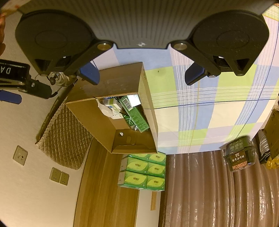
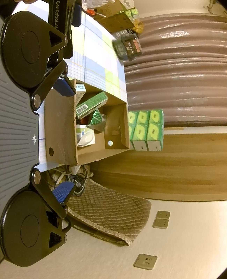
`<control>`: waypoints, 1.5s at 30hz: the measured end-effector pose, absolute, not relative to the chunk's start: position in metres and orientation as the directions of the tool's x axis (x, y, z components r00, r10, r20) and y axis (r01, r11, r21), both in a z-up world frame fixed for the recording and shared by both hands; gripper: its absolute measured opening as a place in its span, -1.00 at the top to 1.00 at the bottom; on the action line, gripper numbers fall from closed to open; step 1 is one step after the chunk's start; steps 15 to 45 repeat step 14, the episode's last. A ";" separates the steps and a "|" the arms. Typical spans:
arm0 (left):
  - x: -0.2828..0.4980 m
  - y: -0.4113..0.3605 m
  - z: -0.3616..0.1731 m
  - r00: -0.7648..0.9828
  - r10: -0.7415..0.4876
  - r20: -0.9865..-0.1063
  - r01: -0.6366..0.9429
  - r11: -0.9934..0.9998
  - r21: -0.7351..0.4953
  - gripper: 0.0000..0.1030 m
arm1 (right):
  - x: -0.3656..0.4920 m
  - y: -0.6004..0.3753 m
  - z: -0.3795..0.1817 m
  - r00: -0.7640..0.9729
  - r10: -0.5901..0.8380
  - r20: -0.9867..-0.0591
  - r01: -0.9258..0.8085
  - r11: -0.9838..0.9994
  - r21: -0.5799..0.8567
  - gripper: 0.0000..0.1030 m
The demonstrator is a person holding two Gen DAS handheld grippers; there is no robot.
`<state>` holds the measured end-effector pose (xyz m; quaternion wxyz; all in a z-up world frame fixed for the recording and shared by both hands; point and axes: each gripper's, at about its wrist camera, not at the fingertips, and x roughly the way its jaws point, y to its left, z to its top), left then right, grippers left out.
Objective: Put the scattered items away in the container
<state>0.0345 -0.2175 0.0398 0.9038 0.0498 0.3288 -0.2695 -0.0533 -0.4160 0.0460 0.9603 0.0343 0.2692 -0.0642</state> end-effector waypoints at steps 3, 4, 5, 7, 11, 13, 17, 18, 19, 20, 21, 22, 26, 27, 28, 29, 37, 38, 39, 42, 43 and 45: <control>0.036 -0.215 0.039 0.636 -0.457 -0.622 0.519 0.850 -0.094 -0.98 | -0.051 -0.414 0.046 0.846 -0.106 -0.523 0.140 0.990 0.026 -0.96; 0.036 -0.215 0.039 0.635 -0.457 -0.622 0.519 0.850 -0.095 -0.98 | -0.051 -0.414 0.046 0.846 -0.106 -0.523 0.140 0.990 0.026 -0.96; 0.037 -0.215 0.039 0.635 -0.457 -0.622 0.519 0.850 -0.094 -0.98 | -0.051 -0.413 0.047 0.846 -0.105 -0.523 0.139 0.990 0.025 -0.96; 0.037 -0.215 0.039 0.637 -0.457 -0.621 0.519 0.850 -0.092 -0.98 | -0.050 -0.412 0.047 0.846 -0.107 -0.523 0.138 0.990 0.020 -0.96; 0.037 -0.211 0.039 0.643 -0.463 -0.610 0.524 0.847 -0.091 -0.98 | -0.050 -0.410 0.045 0.842 -0.110 -0.528 0.138 0.990 0.015 -0.96; 0.036 -0.208 0.040 0.640 -0.484 -0.597 0.537 0.837 -0.104 -0.98 | -0.050 -0.410 0.044 0.841 -0.109 -0.530 0.137 0.991 0.014 -0.96; 0.035 -0.208 0.040 0.641 -0.488 -0.593 0.541 0.835 -0.103 -0.98 | -0.050 -0.409 0.043 0.840 -0.108 -0.531 0.136 0.991 0.013 -0.96; 0.035 -0.208 0.040 0.641 -0.488 -0.593 0.541 0.835 -0.103 -0.98 | -0.050 -0.409 0.043 0.840 -0.108 -0.531 0.136 0.991 0.013 -0.96; 0.035 -0.208 0.040 0.641 -0.488 -0.593 0.541 0.835 -0.103 -0.98 | -0.050 -0.409 0.043 0.840 -0.108 -0.531 0.136 0.991 0.013 -0.96; 0.035 -0.208 0.040 0.641 -0.488 -0.593 0.541 0.835 -0.103 -0.98 | -0.050 -0.409 0.043 0.840 -0.108 -0.531 0.136 0.991 0.013 -0.96; 0.035 -0.208 0.040 0.641 -0.488 -0.593 0.541 0.835 -0.103 -0.98 | -0.050 -0.409 0.043 0.840 -0.108 -0.531 0.136 0.991 0.013 -0.96; 0.035 -0.208 0.040 0.641 -0.488 -0.593 0.541 0.835 -0.103 -0.98 | -0.050 -0.409 0.043 0.840 -0.108 -0.531 0.136 0.991 0.013 -0.96; 0.035 -0.208 0.040 0.641 -0.488 -0.593 0.541 0.835 -0.103 -0.98 | -0.050 -0.409 0.043 0.840 -0.108 -0.531 0.136 0.991 0.013 -0.96; 0.035 -0.208 0.040 0.641 -0.488 -0.593 0.541 0.835 -0.103 -0.98 | -0.050 -0.409 0.043 0.840 -0.108 -0.531 0.136 0.991 0.013 -0.96; 0.035 -0.208 0.040 0.641 -0.488 -0.593 0.541 0.835 -0.103 -0.98 | -0.050 -0.409 0.043 0.840 -0.108 -0.531 0.136 0.991 0.013 -0.96; 0.035 -0.208 0.040 0.641 -0.488 -0.593 0.541 0.835 -0.103 -0.98 | -0.050 -0.409 0.043 0.840 -0.108 -0.531 0.136 0.991 0.013 -0.96; 0.035 -0.208 0.040 0.641 -0.488 -0.593 0.541 0.835 -0.103 -0.98 | -0.050 -0.409 0.043 0.840 -0.108 -0.531 0.136 0.991 0.013 -0.96; 0.035 -0.208 0.040 0.641 -0.488 -0.593 0.541 0.835 -0.103 -0.98 | -0.050 -0.409 0.043 0.840 -0.108 -0.531 0.136 0.991 0.013 -0.96; 0.035 -0.208 0.040 0.641 -0.488 -0.593 0.541 0.835 -0.103 -0.98 | -0.050 -0.409 0.043 0.840 -0.108 -0.531 0.136 0.991 0.013 -0.96; 0.035 -0.208 0.040 0.641 -0.488 -0.593 0.541 0.835 -0.103 -0.98 | -0.050 -0.409 0.043 0.840 -0.108 -0.531 0.136 0.991 0.013 -0.96; 0.035 -0.208 0.040 0.641 -0.488 -0.593 0.541 0.835 -0.103 -0.98 | -0.050 -0.409 0.043 0.840 -0.108 -0.531 0.136 0.991 0.013 -0.96; 0.035 -0.208 0.040 0.641 -0.488 -0.593 0.541 0.835 -0.103 -0.98 | -0.050 -0.409 0.043 0.840 -0.108 -0.531 0.136 0.991 0.013 -0.96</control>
